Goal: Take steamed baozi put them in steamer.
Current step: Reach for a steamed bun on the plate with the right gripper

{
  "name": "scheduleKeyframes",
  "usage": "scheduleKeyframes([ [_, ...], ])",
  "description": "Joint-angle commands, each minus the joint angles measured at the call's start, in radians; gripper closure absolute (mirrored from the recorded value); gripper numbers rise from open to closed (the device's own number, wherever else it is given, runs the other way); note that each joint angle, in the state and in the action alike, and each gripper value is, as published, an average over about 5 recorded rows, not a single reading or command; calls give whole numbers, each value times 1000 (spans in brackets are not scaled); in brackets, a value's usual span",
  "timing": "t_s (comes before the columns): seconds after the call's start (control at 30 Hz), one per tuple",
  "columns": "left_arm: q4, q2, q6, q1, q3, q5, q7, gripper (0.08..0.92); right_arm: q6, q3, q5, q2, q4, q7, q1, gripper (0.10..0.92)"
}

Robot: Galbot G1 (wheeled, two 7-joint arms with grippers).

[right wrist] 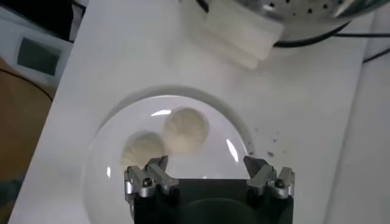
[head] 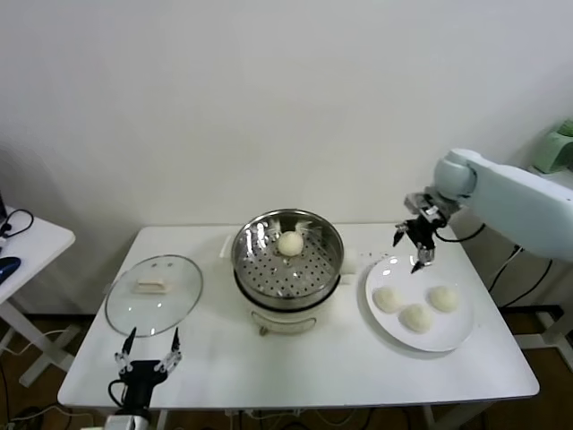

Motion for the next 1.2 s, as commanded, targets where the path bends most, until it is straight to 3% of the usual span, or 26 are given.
scheduleKeyframes([
  [0.03,3,1,-2,8,-5,-2,-6,177,-28,100,-50,-1,-45,50,-203,203],
  [1.2,42,2,-25,19,-7,-3,-8,177,30,206,-141,129,-207,80,-279,203],
])
